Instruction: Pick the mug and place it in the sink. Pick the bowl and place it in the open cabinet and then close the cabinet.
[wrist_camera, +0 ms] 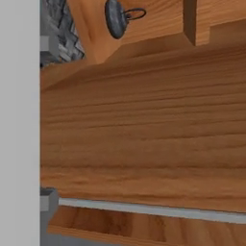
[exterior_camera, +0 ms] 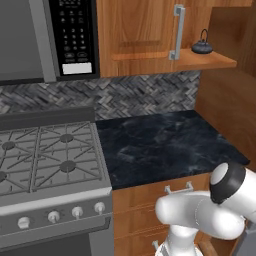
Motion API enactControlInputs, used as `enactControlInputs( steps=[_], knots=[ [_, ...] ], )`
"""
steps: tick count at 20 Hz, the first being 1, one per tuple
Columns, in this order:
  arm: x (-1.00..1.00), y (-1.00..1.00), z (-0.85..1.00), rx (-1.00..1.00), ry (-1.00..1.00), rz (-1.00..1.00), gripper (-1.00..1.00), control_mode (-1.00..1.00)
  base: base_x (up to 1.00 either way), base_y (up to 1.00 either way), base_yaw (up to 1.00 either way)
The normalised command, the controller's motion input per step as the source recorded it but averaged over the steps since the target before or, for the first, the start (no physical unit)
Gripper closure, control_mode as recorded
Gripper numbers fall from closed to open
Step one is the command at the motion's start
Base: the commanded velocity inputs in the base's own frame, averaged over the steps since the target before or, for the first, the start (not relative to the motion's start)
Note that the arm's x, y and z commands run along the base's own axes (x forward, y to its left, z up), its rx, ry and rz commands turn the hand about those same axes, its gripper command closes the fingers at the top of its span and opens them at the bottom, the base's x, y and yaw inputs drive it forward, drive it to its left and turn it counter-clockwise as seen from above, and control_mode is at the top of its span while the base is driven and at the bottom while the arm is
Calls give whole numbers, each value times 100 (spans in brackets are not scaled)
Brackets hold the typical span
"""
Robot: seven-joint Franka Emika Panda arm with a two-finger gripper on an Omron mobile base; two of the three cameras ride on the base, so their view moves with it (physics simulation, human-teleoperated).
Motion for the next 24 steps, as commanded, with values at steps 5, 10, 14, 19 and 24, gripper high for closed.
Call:
enactControlInputs(
  steps=[5, 10, 14, 19, 24],
  knots=[
    [100, 35, 2, -4, 15, 17, -100, -100, 0, 0, 0],
    [100, 81, -9, -2, 0, 20, -100, -100, 0, 0, 0],
    [100, 100, -29, 0, -1, 27, -100, -100, 0, 0, 0],
    [100, 100, -25, 0, -5, 22, -100, -100, 0, 0, 0],
    [100, 100, -22, 0, -8, 18, -100, -100, 0, 0, 0]
  ],
)
